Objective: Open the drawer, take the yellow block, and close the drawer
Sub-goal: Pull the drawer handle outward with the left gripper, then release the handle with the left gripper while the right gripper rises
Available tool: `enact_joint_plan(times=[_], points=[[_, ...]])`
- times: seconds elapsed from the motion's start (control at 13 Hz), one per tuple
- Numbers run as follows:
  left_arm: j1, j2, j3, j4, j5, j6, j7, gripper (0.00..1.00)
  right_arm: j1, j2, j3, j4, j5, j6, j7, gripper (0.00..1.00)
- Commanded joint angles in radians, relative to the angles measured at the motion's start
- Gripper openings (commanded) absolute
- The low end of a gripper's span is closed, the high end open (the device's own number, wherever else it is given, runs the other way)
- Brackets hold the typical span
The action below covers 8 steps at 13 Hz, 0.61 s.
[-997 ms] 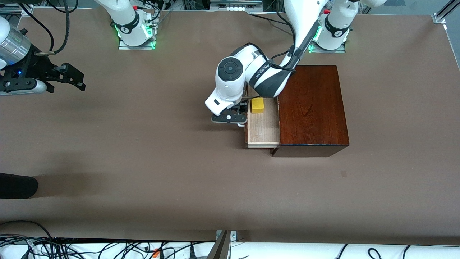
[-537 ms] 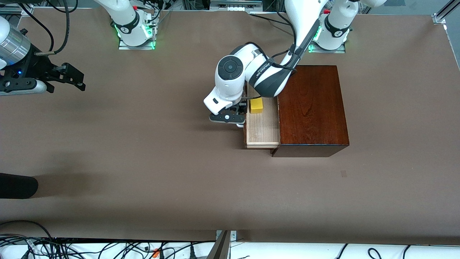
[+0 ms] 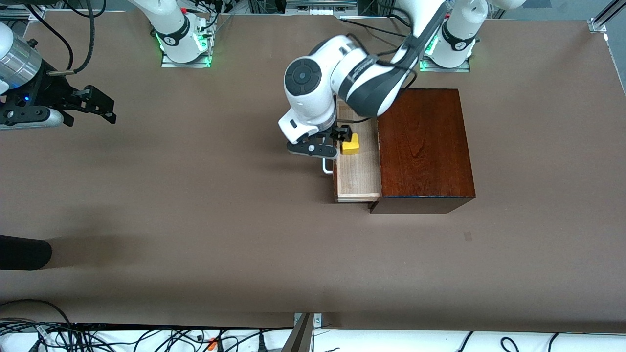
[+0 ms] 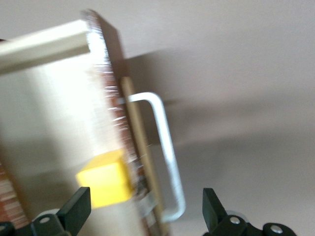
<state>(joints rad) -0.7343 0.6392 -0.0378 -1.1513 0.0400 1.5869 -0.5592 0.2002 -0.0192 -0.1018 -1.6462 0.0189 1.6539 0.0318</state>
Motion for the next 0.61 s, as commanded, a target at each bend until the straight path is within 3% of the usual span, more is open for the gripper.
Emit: enact_joint_plan(times=[0.0,0.31,0.54], points=[[0.079,-0.071,0.015,0.059,0.012,-0.128,0.111,1.00,-0.005,0.010,0.005,0.022,0.001,-0.014,-0.010,1.00],[0.284,-0.196,0.007,0.051,0.001,-0.191,0.311,1.00,-0.002,0.013,0.034,0.020,0.001,-0.013,-0.004,1.00],[0.416,-0.222,0.003,0.052,-0.009,-0.223,0.378,1.00,0.021,0.068,0.034,0.022,-0.005,-0.011,-0.009,1.00]])
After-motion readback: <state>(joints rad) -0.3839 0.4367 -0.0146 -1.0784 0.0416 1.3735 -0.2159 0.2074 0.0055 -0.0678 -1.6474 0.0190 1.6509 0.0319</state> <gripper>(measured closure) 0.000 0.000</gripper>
